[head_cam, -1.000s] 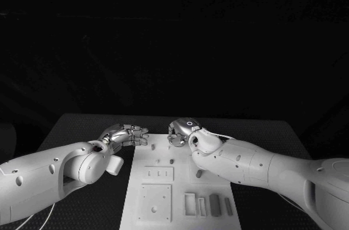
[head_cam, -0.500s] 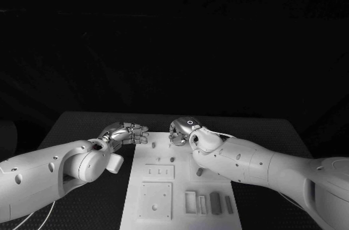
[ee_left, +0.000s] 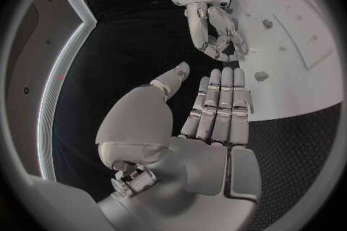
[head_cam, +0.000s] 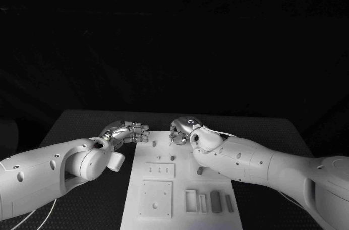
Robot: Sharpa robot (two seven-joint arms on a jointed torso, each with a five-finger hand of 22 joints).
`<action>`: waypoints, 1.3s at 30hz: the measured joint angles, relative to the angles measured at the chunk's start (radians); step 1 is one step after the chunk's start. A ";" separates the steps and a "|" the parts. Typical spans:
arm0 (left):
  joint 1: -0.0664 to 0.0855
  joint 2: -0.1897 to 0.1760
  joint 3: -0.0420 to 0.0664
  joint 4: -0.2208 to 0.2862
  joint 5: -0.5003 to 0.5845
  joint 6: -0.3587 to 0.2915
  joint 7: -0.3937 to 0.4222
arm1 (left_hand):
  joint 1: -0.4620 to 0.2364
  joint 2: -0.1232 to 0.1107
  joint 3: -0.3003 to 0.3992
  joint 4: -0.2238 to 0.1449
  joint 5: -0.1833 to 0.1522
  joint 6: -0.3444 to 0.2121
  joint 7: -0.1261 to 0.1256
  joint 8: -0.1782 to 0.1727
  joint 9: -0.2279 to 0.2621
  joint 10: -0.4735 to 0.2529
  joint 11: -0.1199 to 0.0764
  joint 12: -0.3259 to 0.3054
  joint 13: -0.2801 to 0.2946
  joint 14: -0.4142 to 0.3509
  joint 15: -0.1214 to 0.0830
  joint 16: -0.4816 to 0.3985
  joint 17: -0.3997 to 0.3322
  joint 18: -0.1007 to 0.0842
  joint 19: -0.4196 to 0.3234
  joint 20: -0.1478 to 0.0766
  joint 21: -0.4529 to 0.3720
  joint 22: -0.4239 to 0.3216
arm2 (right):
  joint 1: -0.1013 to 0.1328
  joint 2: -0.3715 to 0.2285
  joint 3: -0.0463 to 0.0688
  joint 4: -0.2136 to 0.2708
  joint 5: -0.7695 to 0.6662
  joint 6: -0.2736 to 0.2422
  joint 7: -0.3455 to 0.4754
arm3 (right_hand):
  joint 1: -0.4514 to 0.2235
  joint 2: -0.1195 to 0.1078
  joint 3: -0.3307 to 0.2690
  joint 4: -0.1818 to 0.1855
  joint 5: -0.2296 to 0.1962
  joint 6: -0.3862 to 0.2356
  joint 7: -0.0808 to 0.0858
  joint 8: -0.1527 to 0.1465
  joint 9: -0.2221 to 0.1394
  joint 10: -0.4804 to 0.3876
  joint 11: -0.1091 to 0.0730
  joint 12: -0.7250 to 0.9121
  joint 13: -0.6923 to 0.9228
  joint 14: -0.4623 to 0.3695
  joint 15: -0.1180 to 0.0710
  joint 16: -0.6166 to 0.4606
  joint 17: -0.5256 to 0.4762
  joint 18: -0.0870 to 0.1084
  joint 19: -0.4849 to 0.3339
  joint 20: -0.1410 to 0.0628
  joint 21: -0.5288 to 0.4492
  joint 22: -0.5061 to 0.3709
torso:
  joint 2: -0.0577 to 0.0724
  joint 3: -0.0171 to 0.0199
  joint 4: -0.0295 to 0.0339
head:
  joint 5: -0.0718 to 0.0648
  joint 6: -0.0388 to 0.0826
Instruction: Assemble the parts on the task board
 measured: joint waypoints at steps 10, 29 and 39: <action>0.000 0.000 0.000 0.000 0.000 -0.001 0.000 | -0.004 -0.004 0.000 0.000 0.000 0.000 0.000 0.000 -0.001 0.000 0.000 0.000 0.000 -0.001 -0.001 0.000 0.001 0.000 0.000 0.000 -0.004 0.000 | -0.002 0.006 0.000 -0.012 0.001 -0.002 0.001 | 0.000 0.000 0.000 0.000 -0.001 -0.003 0.003 -0.007 0.000 0.000 0.000 -0.009 -0.001 -0.002 0.002 0.000 -0.020 0.000 0.000 0.000 0.000 0.000 | 0.001 -0.0005 0.0004 | 0.000 -0.001; 0.001 -0.003 0.000 -0.004 0.000 -0.002 -0.001 | -0.004 -0.004 0.002 -0.002 0.000 0.000 0.000 0.000 -0.002 0.000 0.000 -0.004 -0.001 -0.001 -0.001 0.000 0.002 0.000 0.000 0.000 -0.004 0.000 | -0.006 0.005 -0.002 -0.007 0.022 -0.012 0.007 | 0.016 -0.002 0.007 -0.007 0.000 -0.071 0.071 -0.082 0.014 -0.008 0.043 -0.016 -0.002 -0.044 0.037 -0.006 -0.063 -0.005 -0.013 -0.002 0.000 0.000 | 0.001 -0.0005 -0.0012 | 0.003 -0.006; 0.001 -0.002 0.000 -0.004 0.000 -0.002 -0.001 | -0.004 -0.004 0.005 -0.005 0.000 -0.004 0.004 -0.001 -0.003 0.000 0.000 -0.008 -0.002 -0.001 -0.001 -0.004 0.004 0.000 0.000 0.000 -0.004 0.000 | -0.006 0.002 -0.002 -0.001 0.038 -0.017 0.011 | 0.022 -0.026 0.010 -0.010 0.000 -0.096 0.085 -0.148 -0.017 -0.028 0.071 -0.021 -0.003 -0.067 0.060 -0.010 -0.077 -0.012 -0.021 0.006 -0.006 0.000 | 0.001 -0.0005 -0.0019 | 0.003 -0.006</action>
